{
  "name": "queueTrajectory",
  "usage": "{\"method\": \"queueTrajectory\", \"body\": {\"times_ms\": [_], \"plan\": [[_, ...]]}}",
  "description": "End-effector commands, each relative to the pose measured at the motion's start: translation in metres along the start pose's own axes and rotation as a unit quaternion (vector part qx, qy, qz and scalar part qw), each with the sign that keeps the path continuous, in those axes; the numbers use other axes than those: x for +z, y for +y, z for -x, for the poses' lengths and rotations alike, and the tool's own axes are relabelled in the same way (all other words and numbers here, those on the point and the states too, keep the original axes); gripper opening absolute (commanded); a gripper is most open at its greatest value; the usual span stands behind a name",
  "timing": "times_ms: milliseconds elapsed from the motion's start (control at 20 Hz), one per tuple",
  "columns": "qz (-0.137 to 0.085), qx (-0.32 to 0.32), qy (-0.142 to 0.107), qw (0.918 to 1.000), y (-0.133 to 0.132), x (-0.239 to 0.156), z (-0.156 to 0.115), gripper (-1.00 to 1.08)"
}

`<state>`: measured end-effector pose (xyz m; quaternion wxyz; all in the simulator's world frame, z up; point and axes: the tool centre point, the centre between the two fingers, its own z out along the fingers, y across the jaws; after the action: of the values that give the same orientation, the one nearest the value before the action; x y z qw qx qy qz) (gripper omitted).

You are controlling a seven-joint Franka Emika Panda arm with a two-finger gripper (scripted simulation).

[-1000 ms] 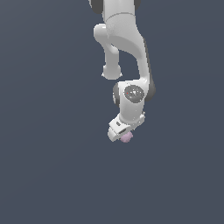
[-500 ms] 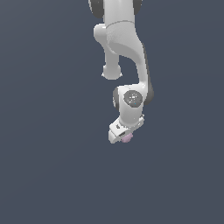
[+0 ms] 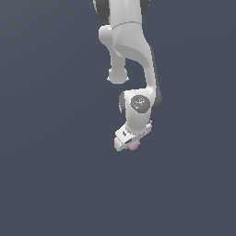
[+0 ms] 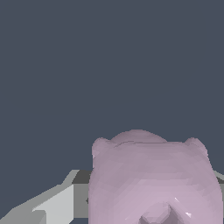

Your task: Pick up the object and move it to a goal position.

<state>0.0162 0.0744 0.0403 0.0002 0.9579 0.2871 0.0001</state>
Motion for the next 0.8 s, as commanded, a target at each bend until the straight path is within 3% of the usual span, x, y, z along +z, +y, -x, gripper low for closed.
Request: {"method": "queueTrajectory", "body": {"times_ms": [0,300,750], "plan": [[0.0,0.0,0.0,1.0,-0.003,-0.002,-0.002,-1.0],[0.0,0.0,0.0,1.0,-0.028,-0.019,-0.022,-1.0],[0.0,0.0,0.0,1.0,-0.091,-0.064,-0.076,-1.0]]}}
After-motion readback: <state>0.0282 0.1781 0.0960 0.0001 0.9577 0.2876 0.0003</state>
